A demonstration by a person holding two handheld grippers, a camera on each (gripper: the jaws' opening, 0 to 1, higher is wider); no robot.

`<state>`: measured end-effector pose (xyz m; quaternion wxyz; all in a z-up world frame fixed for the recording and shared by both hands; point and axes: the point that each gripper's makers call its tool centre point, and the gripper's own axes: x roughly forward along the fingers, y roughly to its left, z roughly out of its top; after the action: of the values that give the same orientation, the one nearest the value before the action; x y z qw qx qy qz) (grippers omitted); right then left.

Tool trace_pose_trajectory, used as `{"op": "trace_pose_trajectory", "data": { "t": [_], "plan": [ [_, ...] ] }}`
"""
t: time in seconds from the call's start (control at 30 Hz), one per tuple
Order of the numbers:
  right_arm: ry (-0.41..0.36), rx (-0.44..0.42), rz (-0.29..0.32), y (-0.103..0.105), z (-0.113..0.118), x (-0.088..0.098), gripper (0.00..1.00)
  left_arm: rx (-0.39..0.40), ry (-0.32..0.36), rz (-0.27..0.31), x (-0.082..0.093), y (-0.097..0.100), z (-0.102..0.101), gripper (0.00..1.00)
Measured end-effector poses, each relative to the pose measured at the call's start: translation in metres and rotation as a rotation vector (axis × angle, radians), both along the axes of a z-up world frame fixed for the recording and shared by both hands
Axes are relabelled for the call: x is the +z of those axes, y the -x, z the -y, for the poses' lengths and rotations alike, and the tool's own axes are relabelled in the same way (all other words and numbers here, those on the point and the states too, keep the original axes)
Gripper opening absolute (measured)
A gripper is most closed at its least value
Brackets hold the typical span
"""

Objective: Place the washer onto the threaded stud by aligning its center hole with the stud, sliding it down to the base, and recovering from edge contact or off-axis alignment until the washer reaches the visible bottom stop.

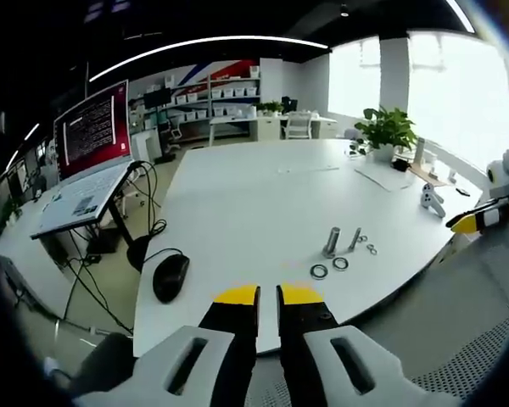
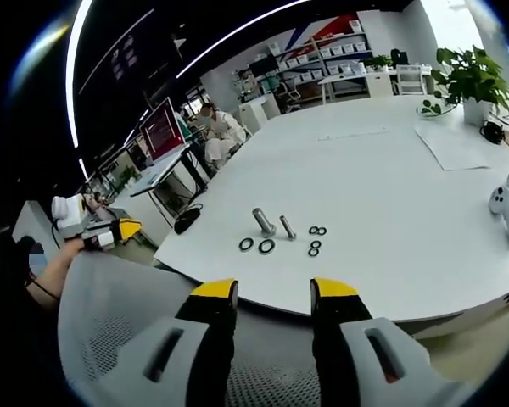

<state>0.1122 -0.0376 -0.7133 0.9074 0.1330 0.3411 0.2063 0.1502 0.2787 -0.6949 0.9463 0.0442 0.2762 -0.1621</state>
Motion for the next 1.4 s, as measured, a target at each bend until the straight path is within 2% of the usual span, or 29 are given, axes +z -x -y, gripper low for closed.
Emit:
{"op": "trace_pose_trajectory", "data": {
  "t": [1.4],
  "plan": [
    [-0.028,-0.019,0.001,-0.0006,0.0011,0.0009,0.36,-0.008,-0.012,0.001,-0.0009,0.0004,-0.0008,0.05]
  ]
}}
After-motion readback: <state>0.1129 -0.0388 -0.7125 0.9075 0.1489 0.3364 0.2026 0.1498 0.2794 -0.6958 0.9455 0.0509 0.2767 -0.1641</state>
